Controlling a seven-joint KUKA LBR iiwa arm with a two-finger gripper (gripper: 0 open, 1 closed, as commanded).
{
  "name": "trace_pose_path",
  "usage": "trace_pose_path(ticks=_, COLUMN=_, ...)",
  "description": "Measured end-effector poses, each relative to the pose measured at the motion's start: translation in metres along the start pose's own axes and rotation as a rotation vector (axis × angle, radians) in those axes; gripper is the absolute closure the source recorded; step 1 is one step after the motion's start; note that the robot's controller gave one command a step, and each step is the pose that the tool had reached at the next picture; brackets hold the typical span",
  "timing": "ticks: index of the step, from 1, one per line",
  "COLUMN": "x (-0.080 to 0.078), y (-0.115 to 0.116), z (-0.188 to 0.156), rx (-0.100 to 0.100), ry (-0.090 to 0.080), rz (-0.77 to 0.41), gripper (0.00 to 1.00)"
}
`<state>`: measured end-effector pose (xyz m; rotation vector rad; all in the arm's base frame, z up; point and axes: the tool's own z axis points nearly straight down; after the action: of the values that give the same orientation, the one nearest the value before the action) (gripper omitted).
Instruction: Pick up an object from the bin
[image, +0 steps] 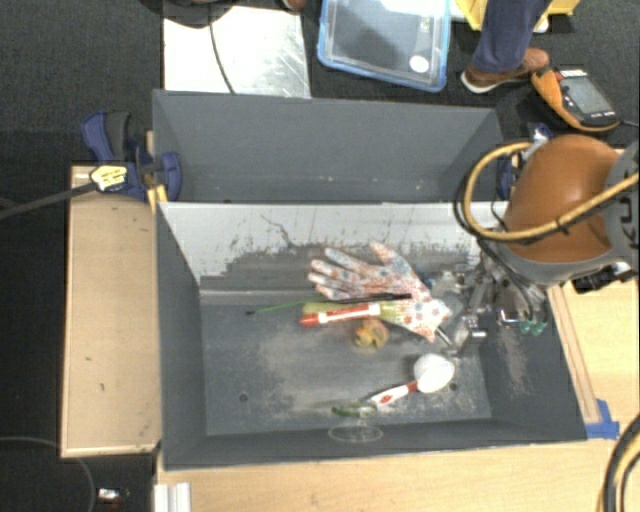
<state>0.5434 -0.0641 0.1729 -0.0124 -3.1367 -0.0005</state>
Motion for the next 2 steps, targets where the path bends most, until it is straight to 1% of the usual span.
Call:
trace_pose_path(ticks=1, x=-0.002, y=0.000, z=-0.004, rx=0.001, ry=-0.008, rz=-0.003, gripper=0.00)
trace_pose_path(ticks=2, x=-0.045, y=0.055, z=0.099, rx=0.000, ry=-0.017, rz=0.054, gripper=0.00)
